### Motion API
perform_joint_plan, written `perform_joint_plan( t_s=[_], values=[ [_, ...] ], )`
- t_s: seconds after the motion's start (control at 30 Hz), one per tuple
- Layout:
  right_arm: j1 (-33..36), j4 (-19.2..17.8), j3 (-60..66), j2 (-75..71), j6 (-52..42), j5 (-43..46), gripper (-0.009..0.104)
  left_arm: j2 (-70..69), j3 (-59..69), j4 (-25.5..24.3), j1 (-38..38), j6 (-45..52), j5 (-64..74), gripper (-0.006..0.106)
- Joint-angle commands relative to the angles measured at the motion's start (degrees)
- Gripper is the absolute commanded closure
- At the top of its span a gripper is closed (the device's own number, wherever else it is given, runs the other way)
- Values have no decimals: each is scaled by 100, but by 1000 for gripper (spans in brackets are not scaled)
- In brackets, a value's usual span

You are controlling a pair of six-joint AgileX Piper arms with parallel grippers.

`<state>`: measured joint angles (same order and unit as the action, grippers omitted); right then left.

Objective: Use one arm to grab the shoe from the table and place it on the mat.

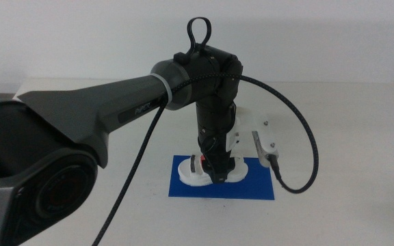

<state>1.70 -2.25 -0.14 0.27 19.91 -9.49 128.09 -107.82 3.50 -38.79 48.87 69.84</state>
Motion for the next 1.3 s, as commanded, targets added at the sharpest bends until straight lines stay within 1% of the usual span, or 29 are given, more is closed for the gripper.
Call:
perform_joint_plan(
  t_s=[0.0, 0.17, 0.23, 0.33, 0.43, 0.67, 0.7, 0.77, 0.83, 0.97, 1.03, 1.1, 1.23, 1.27],
  values=[
    [10, -55, 14, -27, -18, 47, 16, 63, -20, 91, -18, 195, 12, 83],
    [10, -55, 14, -27, -18, 47, 16, 169, -20, 142, -18, 384, 12, 83],
    [10, -55, 14, -27, -18, 47, 16, 179, -20, 142, -18, 467, 12, 80],
    [10, -55, 14, -27, -18, 47, 16, 179, -20, 142, -18, 527, 12, 71],
    [10, -55, 14, -27, -18, 47, 16, 179, -20, 142, -18, 597, 12, 55],
    [10, -55, 14, -27, -18, 47, 16, 179, -34, 120, -31, 662, 12, 9],
    [10, -55, 14, -27, -18, 47, 16, 167, -60, 86, -31, 620, 12, 6],
    [10, -55, 14, -27, -18, 47, 16, 110, -231, -11, -31, 356, 12, 7],
    [10, -55, 14, -27, -18, 47, 16, -114, -288, -216, -31, -219, 12, 7],
    [10, -55, 14, -27, -18, 47, 16, -1086, -235, -481, -31, -762, 12, 7],
    [10, -55, 14, -27, -18, 47, 16, -1637, -112, -648, -6, -1238, 12, 7],
    [10, -55, 14, -27, -18, 47, 16, -2297, 201, -894, 46, -1878, 12, 7],
    [10, -55, 14, -27, -18, 47, 16, -3594, 1352, -828, 212, -2919, 12, 7],
    [10, -55, 14, -27, -18, 47, 16, -4006, 1784, -878, 267, -3235, -287, 7]
  ],
)
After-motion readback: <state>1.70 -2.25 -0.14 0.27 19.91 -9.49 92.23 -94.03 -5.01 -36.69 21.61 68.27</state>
